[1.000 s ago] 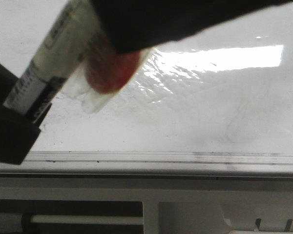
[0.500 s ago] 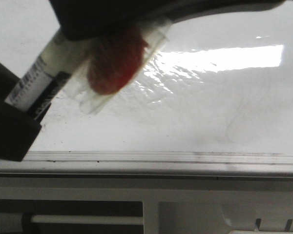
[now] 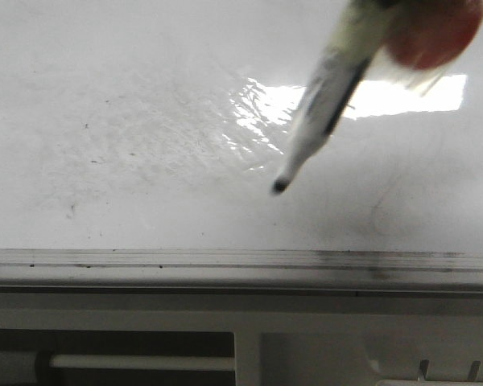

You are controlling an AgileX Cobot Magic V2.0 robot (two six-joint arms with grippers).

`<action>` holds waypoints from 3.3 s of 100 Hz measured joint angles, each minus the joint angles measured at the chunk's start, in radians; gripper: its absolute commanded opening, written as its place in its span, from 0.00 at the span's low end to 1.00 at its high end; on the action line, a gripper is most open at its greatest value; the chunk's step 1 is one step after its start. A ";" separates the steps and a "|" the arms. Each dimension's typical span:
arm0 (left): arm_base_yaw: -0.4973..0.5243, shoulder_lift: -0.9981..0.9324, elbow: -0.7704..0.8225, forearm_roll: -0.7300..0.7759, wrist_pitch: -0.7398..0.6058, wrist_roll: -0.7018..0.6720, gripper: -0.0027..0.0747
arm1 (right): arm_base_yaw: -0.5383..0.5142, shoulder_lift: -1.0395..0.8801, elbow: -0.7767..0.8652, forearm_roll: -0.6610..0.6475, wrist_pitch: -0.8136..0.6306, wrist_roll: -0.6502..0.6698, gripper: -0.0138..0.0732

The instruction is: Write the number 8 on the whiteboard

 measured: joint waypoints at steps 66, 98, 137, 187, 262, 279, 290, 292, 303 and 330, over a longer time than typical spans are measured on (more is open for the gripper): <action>0.071 -0.079 0.074 0.146 -0.002 -0.242 0.01 | -0.006 -0.088 0.107 -0.643 -0.432 0.420 0.11; 0.071 -0.079 0.074 0.144 -0.060 -0.242 0.01 | -0.006 -0.042 0.109 -0.696 -0.422 0.431 0.11; 0.071 -0.079 0.074 0.144 -0.060 -0.242 0.01 | -0.002 0.047 0.110 -0.829 -0.438 0.615 0.11; 0.071 -0.079 0.074 0.144 -0.060 -0.242 0.01 | 0.078 0.031 0.108 -0.836 -0.251 0.721 0.11; 0.071 -0.079 0.074 0.144 -0.048 -0.244 0.01 | 0.069 0.009 0.177 -0.853 -0.393 0.749 0.11; 0.071 -0.079 0.074 0.144 -0.048 -0.244 0.01 | 0.069 0.012 0.115 -0.950 -0.357 0.787 0.11; 0.071 -0.079 0.074 0.144 -0.046 -0.244 0.01 | 0.065 0.023 0.102 -0.962 -0.354 0.791 0.11; 0.071 -0.079 0.074 0.144 -0.046 -0.244 0.01 | 0.065 0.023 0.101 -0.962 -0.353 0.791 0.11; 0.071 -0.079 0.074 0.144 -0.046 -0.244 0.01 | 0.065 0.028 0.088 -0.954 -0.352 0.791 0.11; 0.071 -0.079 0.074 0.144 -0.046 -0.244 0.26 | 0.196 -0.064 0.005 -0.878 -0.353 0.794 0.11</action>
